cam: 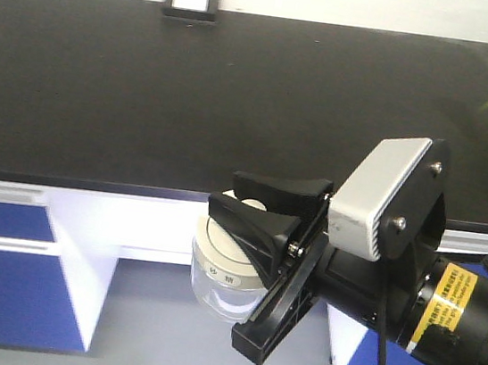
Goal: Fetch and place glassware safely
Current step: 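Carry the jar in the right gripper toward the black countertop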
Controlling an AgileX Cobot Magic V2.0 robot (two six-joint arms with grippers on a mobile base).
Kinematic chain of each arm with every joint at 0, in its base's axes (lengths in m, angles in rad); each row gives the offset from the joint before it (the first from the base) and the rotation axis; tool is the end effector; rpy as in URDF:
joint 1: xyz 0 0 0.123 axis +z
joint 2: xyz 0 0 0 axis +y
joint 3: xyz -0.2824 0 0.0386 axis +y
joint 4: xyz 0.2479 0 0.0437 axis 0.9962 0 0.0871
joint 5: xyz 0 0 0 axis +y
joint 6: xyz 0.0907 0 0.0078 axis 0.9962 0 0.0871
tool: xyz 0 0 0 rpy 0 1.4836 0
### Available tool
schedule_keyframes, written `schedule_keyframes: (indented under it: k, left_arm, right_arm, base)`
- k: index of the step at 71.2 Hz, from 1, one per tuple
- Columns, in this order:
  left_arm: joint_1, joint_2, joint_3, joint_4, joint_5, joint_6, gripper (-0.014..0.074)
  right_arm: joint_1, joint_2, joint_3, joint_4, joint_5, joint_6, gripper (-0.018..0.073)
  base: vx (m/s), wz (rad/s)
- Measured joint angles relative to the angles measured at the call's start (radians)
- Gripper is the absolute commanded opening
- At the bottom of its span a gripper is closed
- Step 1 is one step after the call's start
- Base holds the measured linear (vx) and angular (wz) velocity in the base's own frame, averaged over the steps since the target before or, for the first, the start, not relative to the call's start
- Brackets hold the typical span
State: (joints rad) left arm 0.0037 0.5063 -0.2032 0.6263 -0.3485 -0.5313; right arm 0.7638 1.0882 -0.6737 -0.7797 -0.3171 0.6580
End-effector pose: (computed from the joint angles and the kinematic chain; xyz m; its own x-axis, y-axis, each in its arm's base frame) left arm 0.1105 -0.0177 0.2676 0.0831 0.0648 -0.9944 0.1910 0.9784 0.0797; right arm 0.1567 0.1776 0.3224 0.0096 -0.1205 -0.9927 -0.8354 0.5447 -0.0742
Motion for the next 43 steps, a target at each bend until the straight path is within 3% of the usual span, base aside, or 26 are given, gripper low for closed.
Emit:
schedule_keyframes:
  k: [21, 43]
  left_arm:
    - [0.0, 0.0, 0.0, 0.0, 0.0, 0.0, 0.0001]
    - [0.0, 0.0, 0.0, 0.0, 0.0, 0.0, 0.0001]
  right_arm:
    - [0.0, 0.0, 0.0, 0.0, 0.0, 0.0, -0.0001]
    - [0.0, 0.0, 0.0, 0.0, 0.0, 0.0, -0.0001]
  base:
    - [0.13, -0.25]
    - [0.17, 0.0]
